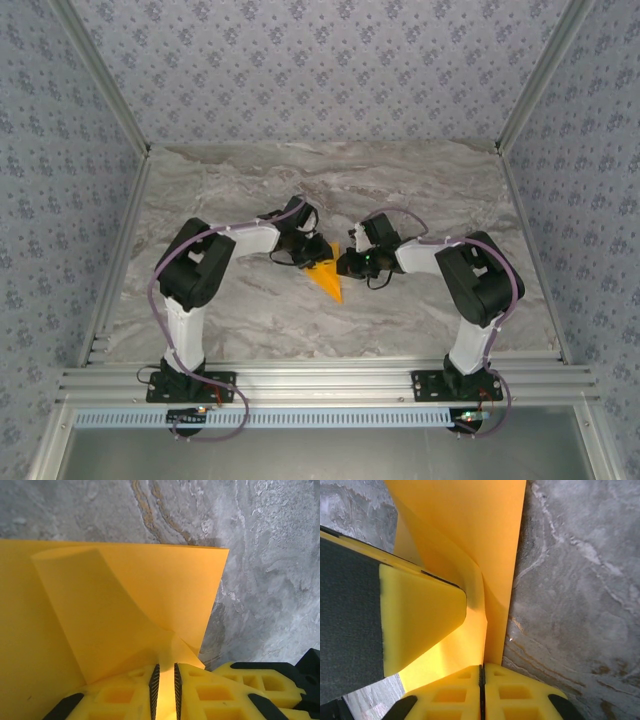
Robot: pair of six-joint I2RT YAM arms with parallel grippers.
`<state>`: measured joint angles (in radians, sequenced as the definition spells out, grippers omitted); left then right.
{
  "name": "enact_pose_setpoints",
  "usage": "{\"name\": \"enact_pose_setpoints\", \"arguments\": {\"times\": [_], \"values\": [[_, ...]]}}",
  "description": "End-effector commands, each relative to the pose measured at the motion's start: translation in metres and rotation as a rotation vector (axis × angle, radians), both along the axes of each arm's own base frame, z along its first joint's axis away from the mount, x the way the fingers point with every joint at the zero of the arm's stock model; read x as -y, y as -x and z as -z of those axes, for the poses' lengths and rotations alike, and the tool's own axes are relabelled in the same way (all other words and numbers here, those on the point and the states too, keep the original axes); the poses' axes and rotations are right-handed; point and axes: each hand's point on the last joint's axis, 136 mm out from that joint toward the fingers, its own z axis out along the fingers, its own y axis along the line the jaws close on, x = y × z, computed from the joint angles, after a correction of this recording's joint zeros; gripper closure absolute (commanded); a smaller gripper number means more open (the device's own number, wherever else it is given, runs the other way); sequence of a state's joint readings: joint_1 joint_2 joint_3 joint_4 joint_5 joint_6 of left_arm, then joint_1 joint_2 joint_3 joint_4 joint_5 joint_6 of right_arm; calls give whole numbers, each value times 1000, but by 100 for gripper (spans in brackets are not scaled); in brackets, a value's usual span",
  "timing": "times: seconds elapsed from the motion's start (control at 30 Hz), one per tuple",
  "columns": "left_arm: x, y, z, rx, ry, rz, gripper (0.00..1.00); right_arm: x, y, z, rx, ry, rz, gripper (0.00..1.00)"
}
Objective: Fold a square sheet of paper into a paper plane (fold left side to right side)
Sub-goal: Fourth fold the wing at the center of the table.
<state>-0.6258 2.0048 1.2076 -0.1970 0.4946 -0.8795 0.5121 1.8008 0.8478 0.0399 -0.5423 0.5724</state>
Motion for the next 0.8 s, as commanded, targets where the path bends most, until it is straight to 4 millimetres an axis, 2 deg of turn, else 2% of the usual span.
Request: {"name": "enact_pose_setpoints", "arguments": {"times": [0.0, 0.13, 0.2, 0.27, 0.4, 0.6, 0.77], "values": [[-23, 22, 29, -71, -113, -8, 83, 5, 4, 2, -23, 39, -9, 84], [-28, 26, 33, -72, -132, -12, 84, 7, -8, -29, 41, 1, 13, 72], [-30, 27, 34, -74, -137, -13, 84, 10, -8, -41, 58, -6, 15, 68], [-30, 28, 35, -75, -140, -13, 85, 10, -3, -53, 70, -22, -4, 65], [-31, 27, 35, -72, -140, -14, 85, 0, 22, -65, 39, -95, -63, 65], [-31, 27, 35, -71, -144, -14, 85, -30, 58, -61, -50, -202, -162, 67], [-31, 27, 34, -70, -143, -13, 85, -32, 67, -37, -104, -141, -166, 68]]}}
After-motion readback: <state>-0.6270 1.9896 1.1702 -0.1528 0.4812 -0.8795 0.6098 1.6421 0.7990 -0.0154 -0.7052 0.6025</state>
